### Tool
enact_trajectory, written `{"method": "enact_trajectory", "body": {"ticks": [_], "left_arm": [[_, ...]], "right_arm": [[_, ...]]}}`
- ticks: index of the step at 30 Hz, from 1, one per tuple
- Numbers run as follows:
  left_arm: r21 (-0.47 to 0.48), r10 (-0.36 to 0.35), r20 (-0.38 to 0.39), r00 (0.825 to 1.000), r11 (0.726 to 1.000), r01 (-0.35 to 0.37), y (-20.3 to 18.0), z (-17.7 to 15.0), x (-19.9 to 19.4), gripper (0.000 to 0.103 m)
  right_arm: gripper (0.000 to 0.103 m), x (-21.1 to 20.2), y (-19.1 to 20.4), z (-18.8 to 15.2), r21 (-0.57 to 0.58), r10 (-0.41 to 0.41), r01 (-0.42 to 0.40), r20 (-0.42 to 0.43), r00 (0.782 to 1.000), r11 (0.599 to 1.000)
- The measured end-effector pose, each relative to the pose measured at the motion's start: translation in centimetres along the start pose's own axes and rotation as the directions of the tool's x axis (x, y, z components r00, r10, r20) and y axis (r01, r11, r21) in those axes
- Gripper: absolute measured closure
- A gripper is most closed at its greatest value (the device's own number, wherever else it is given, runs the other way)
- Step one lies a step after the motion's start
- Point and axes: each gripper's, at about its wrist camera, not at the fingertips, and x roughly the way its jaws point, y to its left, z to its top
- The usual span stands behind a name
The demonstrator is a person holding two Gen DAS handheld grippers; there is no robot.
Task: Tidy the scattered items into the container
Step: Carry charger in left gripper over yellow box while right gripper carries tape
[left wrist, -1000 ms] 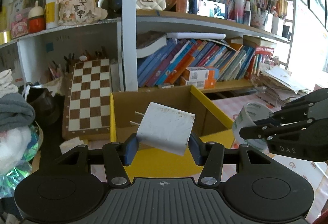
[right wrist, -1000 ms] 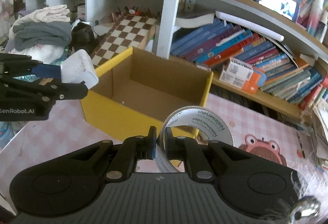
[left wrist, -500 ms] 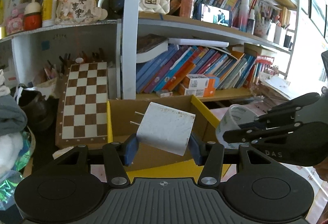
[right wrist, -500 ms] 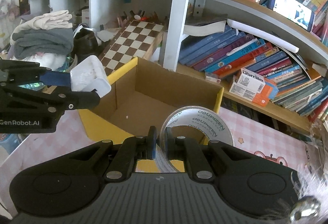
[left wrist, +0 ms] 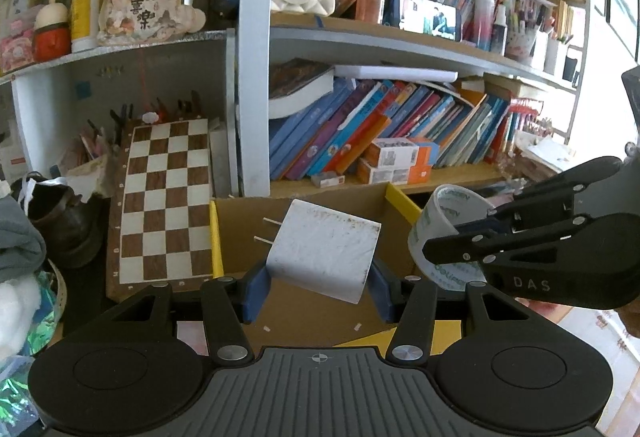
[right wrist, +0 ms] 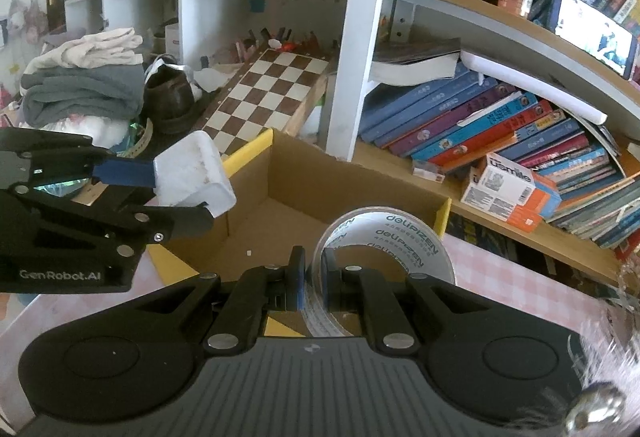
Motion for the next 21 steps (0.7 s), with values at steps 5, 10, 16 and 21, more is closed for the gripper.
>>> {"method": "enact_trajectory", "body": {"ticks": [5, 10, 16, 21], "left_arm": [[-0.022, -0.011, -0.04, 0.999, 1.0, 0.01, 0.5, 0.1, 1.3, 0.052], [-0.014, -0.012, -0.075, 0.997, 1.0, 0.011, 0.7, 0.3, 2.8, 0.052], [0.03, -0.008, -0.113, 0.994, 0.999, 0.012, 0.8, 0.6, 4.5, 0.052], [0.076, -0.009, -0.16, 0.987, 0.997, 0.021, 0.7, 0.4, 6.2, 0.052]], "right_arm": [[0.095, 1.1, 0.0, 0.4, -0.012, 0.027, -0.027, -0.01, 1.0, 1.0], [0.095, 2.6, -0.3, 0.8, -0.02, 0.043, -0.044, -0.031, 0.999, 0.999], [0.095, 4.5, -0.8, 1.0, -0.038, 0.064, -0.066, -0.062, 0.996, 0.997], [0.095, 5.8, -0.9, 1.1, -0.068, 0.075, -0.08, -0.083, 0.994, 0.994]]}}
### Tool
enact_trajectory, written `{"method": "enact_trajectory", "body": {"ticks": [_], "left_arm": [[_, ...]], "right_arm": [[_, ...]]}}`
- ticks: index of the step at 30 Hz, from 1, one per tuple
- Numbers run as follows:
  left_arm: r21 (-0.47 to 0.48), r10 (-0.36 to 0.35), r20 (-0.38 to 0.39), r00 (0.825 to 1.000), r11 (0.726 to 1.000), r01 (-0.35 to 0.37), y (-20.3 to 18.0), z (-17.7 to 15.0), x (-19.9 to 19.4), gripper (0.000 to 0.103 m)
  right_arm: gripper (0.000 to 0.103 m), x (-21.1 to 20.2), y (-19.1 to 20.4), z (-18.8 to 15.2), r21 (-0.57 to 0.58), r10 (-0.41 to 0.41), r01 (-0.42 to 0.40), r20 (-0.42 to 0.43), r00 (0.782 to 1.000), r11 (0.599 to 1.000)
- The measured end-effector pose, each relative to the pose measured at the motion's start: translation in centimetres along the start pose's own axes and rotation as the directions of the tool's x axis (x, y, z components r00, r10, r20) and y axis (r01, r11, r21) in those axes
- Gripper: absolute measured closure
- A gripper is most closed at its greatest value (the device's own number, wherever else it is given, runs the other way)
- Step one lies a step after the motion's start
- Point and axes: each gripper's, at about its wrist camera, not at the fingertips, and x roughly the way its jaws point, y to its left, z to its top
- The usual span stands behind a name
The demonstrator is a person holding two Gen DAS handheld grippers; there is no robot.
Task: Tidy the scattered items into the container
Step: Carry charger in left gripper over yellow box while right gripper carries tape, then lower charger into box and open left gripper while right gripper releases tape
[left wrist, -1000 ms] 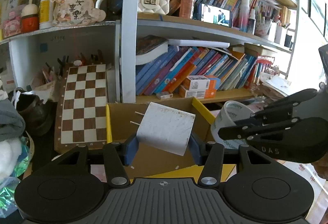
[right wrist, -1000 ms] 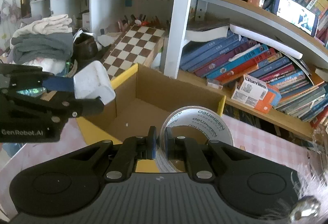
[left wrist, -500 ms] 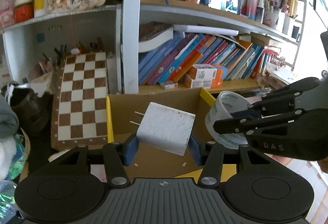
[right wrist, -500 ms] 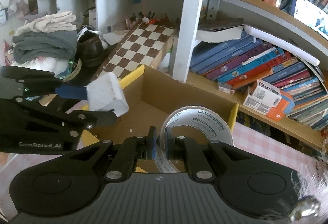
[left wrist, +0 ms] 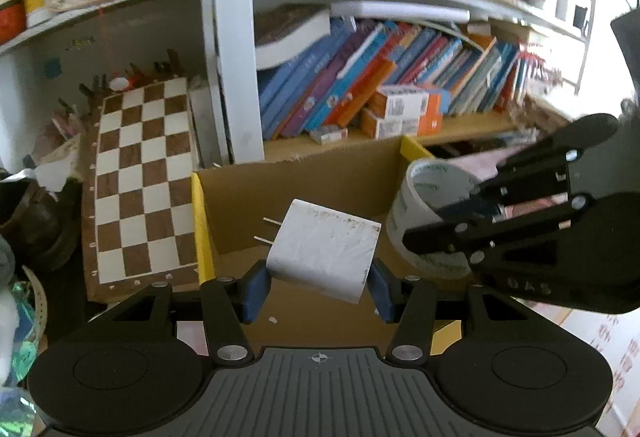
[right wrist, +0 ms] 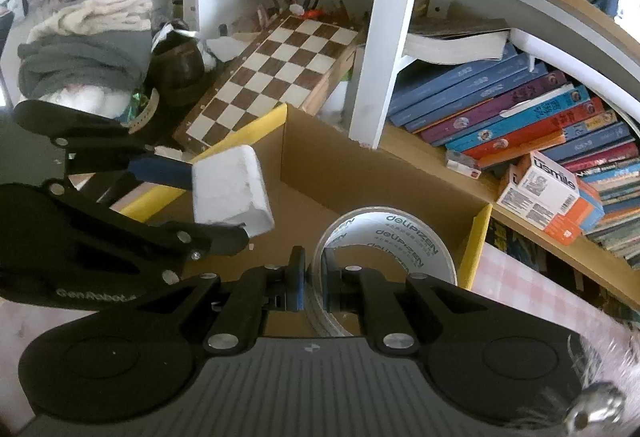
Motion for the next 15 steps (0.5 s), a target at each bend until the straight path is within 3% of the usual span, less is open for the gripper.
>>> {"method": "enact_trajectory", "body": {"ticks": [15], "left_arm": [[0.086, -0.002, -0.126, 0.992, 0.996, 0.013, 0.0, 0.0, 4.3, 0.052]], "right_arm": [[0.095, 4.4, -1.1, -0.2, -0.013, 0.055, -0.056, -0.1, 0.993, 0.998]]}}
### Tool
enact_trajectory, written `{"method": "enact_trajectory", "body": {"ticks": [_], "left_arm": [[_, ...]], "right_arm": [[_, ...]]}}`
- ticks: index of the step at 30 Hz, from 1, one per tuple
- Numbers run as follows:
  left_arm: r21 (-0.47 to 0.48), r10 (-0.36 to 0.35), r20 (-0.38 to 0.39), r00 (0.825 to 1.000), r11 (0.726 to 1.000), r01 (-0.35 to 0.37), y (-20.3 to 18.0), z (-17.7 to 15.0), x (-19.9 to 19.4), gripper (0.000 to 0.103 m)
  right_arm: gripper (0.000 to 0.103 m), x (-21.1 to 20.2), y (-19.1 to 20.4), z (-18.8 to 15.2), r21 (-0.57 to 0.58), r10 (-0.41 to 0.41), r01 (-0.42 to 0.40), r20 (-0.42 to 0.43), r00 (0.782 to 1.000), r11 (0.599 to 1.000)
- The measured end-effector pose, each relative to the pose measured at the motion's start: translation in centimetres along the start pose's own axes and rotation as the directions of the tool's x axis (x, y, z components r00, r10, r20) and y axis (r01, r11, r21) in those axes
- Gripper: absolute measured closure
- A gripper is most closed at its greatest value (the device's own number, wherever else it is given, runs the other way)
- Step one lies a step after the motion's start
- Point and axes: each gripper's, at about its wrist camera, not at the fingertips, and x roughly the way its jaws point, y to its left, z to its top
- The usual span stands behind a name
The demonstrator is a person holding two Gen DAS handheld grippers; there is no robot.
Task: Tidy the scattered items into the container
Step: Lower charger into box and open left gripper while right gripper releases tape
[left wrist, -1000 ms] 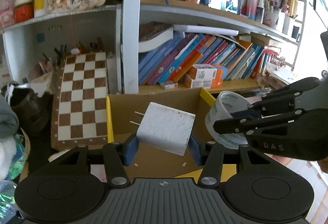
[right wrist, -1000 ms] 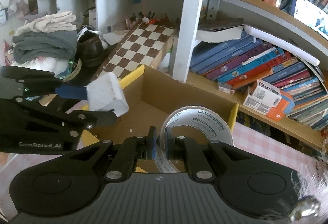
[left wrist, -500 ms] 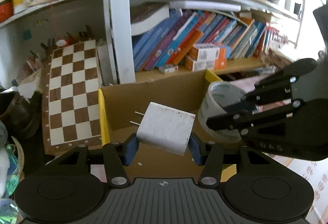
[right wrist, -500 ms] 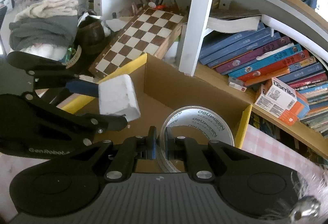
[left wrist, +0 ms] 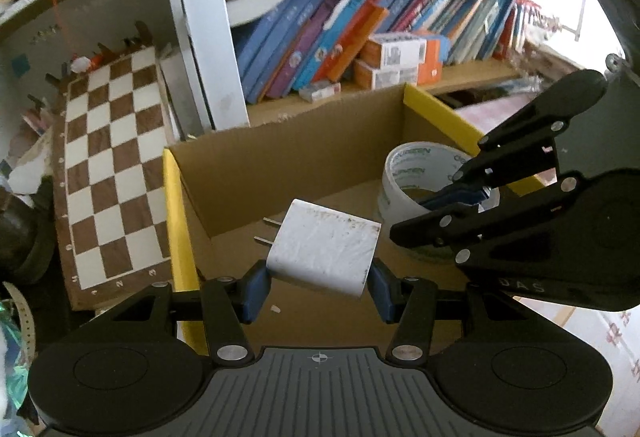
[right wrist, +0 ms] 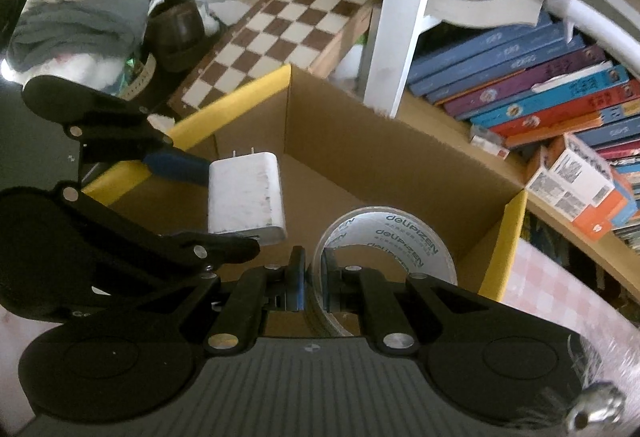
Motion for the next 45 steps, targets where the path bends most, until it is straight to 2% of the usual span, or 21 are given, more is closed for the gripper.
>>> {"method": "enact_trajectory", "body": {"ticks": [6, 15, 22, 45], "left_arm": [[0.027, 0.001, -0.039, 0.999, 1.0, 0.0, 0.0, 0.3, 1.2, 0.052], [0.121, 0.005, -0.101, 0.995, 0.993, 0.007, -0.5, 1.1, 2.7, 0.052], [0.108, -0.023, -0.151, 0.988, 0.993, 0.04, -0.3, 1.3, 3.9, 0.052], [0.105, -0.018, -0.159, 0.987, 0.994, 0.035, -0.3, 1.4, 4.0, 0.053]], "right_arm": [[0.095, 1.4, -0.6, -0.1, 0.016, 0.016, -0.015, -0.038, 0.999, 1.0], [0.095, 3.5, -1.5, 0.1, 0.032, 0.02, -0.017, -0.112, 0.993, 0.999], [0.095, 4.6, -2.1, -0.2, 0.058, 0.028, -0.019, -0.156, 0.987, 0.998], [0.094, 5.0, -2.2, -0.3, 0.065, 0.015, -0.003, -0.187, 0.982, 0.998]]}}
